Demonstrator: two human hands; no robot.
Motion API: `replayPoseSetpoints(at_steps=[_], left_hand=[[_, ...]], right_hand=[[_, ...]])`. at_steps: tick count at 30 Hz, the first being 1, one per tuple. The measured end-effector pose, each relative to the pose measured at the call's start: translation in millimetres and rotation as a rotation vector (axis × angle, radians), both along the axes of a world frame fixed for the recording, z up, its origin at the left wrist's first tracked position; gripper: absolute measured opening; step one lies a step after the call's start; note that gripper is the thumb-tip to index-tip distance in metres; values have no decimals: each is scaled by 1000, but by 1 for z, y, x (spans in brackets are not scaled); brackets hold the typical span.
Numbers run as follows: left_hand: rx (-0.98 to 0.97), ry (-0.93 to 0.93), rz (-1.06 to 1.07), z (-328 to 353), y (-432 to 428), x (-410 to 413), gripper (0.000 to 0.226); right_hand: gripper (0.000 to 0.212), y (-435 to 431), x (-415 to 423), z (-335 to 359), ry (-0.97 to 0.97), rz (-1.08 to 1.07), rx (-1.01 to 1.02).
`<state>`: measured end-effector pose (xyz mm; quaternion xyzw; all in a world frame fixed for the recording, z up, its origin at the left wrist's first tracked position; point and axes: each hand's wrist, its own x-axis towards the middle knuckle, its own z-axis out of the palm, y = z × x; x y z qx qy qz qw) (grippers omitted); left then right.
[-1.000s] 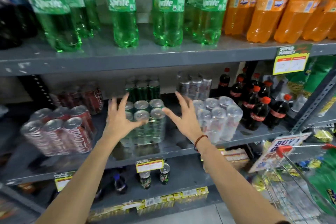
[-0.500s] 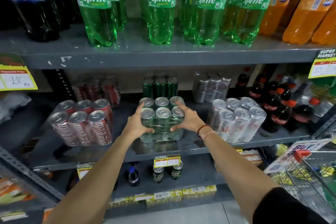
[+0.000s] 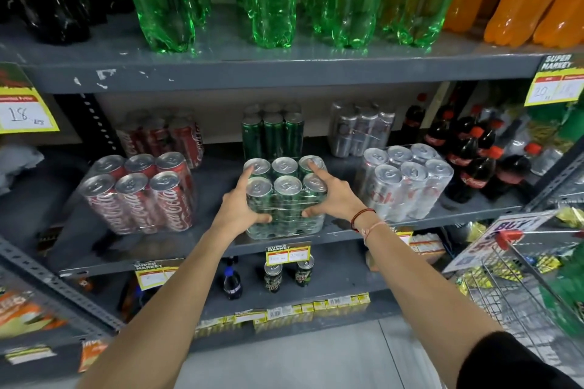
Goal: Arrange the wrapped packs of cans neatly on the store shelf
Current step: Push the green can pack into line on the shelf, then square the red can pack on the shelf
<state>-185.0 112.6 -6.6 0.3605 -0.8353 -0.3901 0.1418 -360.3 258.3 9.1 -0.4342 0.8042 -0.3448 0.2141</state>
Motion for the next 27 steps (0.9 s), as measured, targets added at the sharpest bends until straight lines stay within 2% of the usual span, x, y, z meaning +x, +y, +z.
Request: replayPoseSetpoints(at_steps=[15,22,24,27], left_hand=[[-43,-6,13,-2,8,0,119],[-23,10,-64,2,-2,15,121],[-38,68,-31,7,-11,32,116],[-64,281,70,18,-24,66,101]], right_hand=[[113,-1,-4,1,-17,26,56],[117,-3,4,10,-11,30,77],[115,-8,21,20,10,-44,-39],[106,-21,54,38,74,-133,-286]])
